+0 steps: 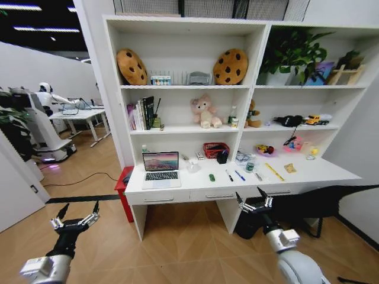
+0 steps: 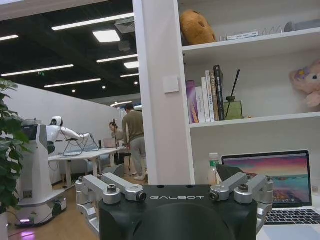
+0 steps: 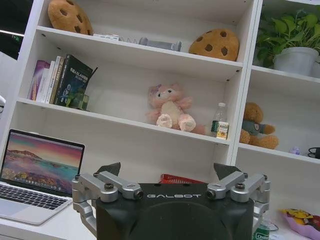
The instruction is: Organize the objects on the table.
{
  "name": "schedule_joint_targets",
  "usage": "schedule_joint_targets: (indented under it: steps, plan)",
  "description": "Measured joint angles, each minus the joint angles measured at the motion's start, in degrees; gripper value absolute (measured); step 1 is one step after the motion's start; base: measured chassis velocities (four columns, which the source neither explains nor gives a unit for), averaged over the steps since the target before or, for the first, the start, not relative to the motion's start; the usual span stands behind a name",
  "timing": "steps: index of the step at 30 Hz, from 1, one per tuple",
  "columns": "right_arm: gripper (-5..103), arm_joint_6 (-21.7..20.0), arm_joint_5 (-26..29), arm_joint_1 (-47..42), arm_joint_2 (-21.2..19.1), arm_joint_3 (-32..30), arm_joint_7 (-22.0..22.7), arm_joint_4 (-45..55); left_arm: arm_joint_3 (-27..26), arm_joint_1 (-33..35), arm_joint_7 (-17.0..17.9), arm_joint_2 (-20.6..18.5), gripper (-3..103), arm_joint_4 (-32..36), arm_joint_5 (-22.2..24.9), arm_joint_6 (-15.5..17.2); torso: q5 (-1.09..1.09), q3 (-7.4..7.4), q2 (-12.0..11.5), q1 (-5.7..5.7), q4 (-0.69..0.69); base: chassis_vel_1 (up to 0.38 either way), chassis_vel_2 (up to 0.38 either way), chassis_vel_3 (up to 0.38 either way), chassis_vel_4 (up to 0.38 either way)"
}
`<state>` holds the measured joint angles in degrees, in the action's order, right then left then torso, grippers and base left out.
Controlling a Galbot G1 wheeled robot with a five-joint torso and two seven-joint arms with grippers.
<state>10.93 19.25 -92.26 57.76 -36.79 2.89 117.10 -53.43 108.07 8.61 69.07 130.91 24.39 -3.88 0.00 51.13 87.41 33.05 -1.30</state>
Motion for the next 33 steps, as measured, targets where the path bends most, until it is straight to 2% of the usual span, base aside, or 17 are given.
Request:
schedule_joint_targets:
  steps: [33]
  plan:
    - [100,-0.2,0.1,-0.5,0.4,-0.3,0.0,0.4,-0.1,0.1,0.0,0.6,100,0.3,0.4,-0.1,0.0,-0.01,0.0,0.0,0.0,0.0,0.0,0.0,0.0]
